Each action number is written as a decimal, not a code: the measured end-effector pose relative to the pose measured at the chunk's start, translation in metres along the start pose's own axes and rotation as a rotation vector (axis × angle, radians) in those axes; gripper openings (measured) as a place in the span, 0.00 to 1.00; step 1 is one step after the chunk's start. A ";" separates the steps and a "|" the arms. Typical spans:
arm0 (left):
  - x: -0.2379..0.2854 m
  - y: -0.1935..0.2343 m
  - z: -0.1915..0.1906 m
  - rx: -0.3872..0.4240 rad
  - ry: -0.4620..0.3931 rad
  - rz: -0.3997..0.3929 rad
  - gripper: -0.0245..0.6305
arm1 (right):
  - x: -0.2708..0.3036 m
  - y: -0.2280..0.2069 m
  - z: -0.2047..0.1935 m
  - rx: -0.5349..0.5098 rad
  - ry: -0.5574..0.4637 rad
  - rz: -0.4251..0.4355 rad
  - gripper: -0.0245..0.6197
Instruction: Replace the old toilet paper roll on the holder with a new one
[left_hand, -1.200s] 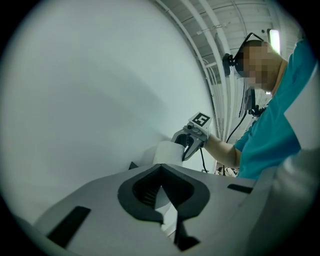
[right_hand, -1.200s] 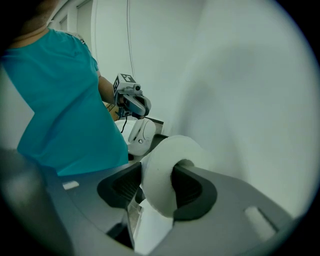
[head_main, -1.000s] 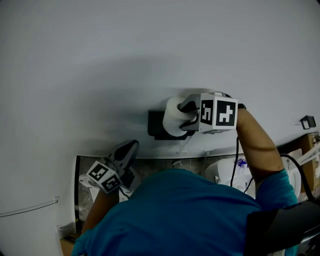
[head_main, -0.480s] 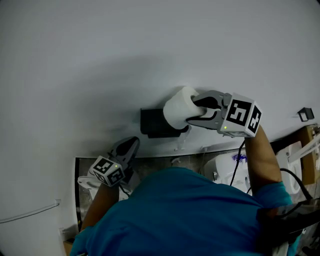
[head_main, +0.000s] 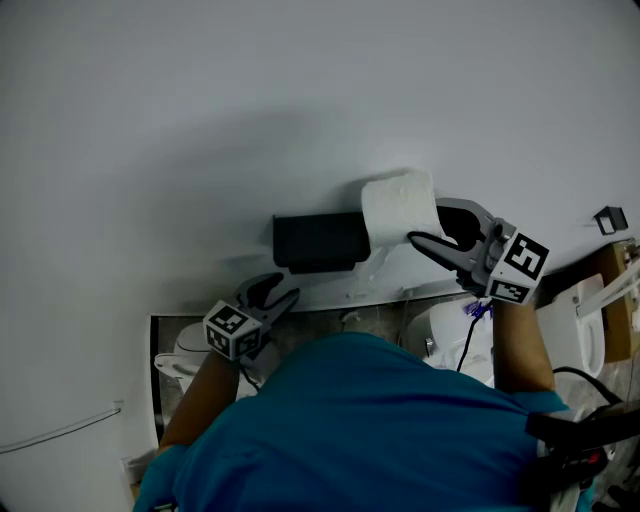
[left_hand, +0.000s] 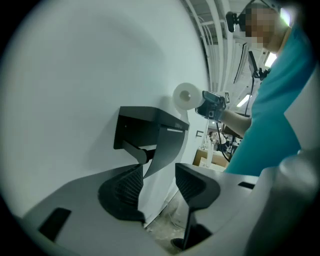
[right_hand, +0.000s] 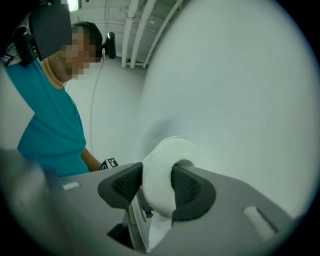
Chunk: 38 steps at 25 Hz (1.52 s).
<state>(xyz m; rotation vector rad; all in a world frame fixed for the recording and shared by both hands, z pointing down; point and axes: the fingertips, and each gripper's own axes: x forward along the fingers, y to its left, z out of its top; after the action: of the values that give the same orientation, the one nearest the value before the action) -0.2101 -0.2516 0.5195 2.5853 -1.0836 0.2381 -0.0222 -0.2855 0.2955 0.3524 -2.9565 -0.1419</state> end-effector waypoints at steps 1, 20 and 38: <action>0.004 0.000 -0.002 0.012 0.014 0.001 0.32 | -0.007 -0.002 -0.002 0.014 -0.021 -0.011 0.32; 0.004 -0.029 -0.008 0.071 0.100 -0.079 0.32 | -0.034 -0.006 -0.032 0.103 -0.035 -0.044 0.32; -0.022 -0.061 0.023 -0.159 0.047 -0.209 0.14 | -0.044 -0.019 -0.076 0.240 -0.056 -0.099 0.32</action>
<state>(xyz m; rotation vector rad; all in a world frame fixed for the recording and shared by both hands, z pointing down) -0.1806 -0.2053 0.4780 2.5117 -0.7749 0.1549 0.0372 -0.2993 0.3613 0.5346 -3.0170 0.1963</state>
